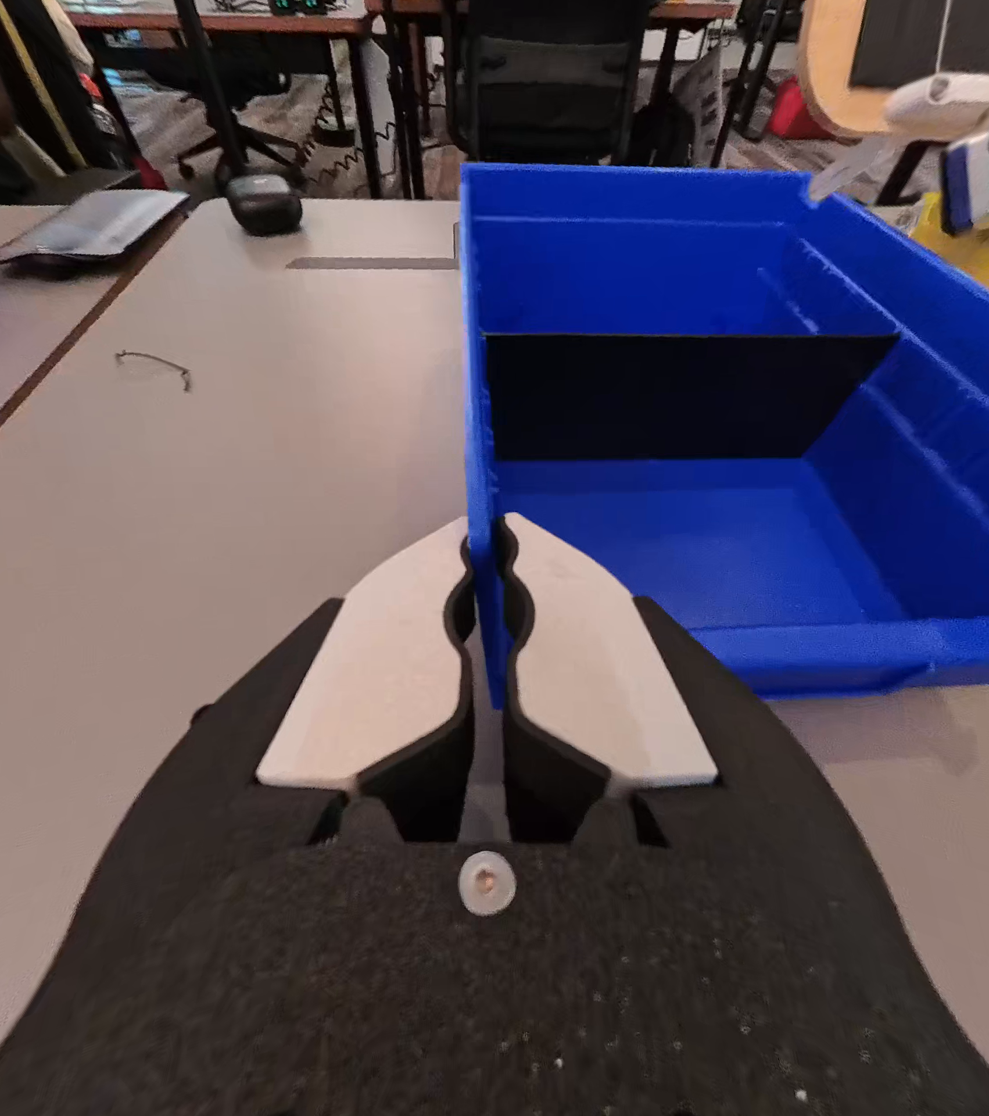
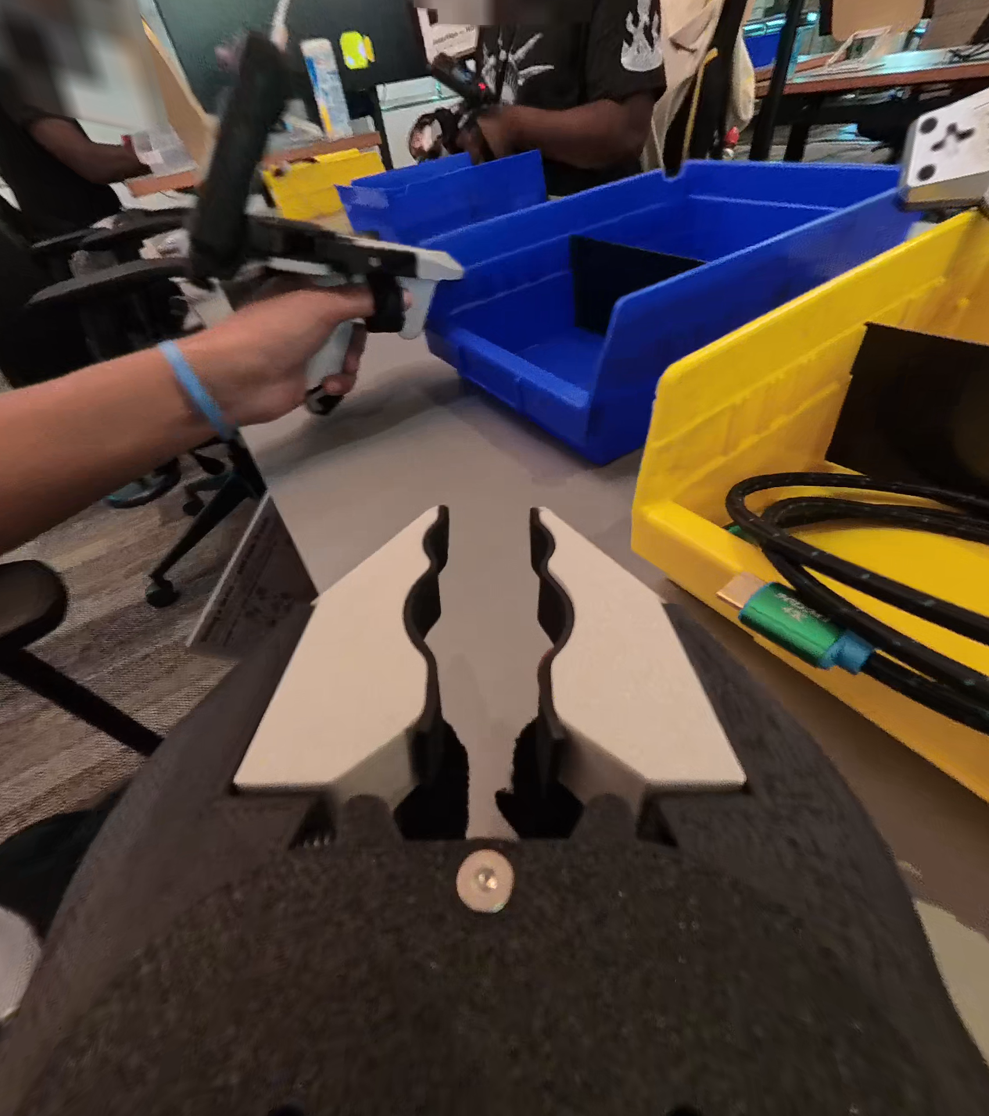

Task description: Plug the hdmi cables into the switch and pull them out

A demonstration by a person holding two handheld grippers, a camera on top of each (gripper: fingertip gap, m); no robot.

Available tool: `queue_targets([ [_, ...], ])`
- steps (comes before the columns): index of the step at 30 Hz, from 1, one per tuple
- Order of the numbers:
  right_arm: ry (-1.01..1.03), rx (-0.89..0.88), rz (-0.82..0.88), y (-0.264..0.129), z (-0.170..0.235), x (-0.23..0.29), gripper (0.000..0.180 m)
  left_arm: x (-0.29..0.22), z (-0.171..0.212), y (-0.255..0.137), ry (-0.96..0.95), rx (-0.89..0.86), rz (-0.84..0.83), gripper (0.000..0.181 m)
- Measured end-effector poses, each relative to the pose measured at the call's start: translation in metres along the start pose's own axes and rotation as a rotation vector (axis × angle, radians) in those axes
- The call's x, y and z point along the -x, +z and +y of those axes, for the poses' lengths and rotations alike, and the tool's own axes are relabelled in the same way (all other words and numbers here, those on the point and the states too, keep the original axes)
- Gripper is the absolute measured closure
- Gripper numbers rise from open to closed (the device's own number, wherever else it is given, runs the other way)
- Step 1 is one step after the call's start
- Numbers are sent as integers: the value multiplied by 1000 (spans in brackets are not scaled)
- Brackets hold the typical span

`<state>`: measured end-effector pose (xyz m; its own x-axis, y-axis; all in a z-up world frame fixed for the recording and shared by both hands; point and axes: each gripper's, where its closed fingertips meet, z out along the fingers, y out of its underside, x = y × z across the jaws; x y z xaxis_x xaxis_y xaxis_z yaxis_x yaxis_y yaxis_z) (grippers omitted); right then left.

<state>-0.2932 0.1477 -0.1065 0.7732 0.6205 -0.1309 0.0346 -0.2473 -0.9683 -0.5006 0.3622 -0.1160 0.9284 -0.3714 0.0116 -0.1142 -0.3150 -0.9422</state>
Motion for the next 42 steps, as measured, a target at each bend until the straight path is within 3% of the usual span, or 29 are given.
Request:
queue_targets([
  [8, -19, 87, 244, 46, 14, -16, 147, -27, 38, -100, -40, 101, -71, 176],
  [11, -13, 51, 261, 56, 7, -5, 137, -34, 50, -134, -20, 129, -117, 176],
  [15, -64, 75, 353, 67, 5, -7, 137, -45, 61, -166, -84, 118, -146, 177],
  [16, -68, 70, 330, 69, 3, -2, 138, -49, 62, -173, -95, 110, -152, 176],
  [19, -88, 113, 352, 72, 1, 2, 174, -53, 65, -196, -43, 86, -239, 175],
  [25, -41, 55, 277, 64, -21, 23, 175, -56, 36, -233, 78, -65, -365, 176],
  [30, -157, -111, 346, 25, -93, 12, 175, -84, -24, -237, 144, -219, -311, 176],
  [34, -259, -226, 488, -32, -159, -36, 175, -138, -93, -205, 266, -325, -154, 173],
  [39, -268, -332, 736, -131, -217, -117, 174, -238, -185, -141, 334, -436, 64, 174],
  [42, -244, -323, 899, -202, -232, -172, 174, -321, -217, -110, 342, -466, 185, 174],
])
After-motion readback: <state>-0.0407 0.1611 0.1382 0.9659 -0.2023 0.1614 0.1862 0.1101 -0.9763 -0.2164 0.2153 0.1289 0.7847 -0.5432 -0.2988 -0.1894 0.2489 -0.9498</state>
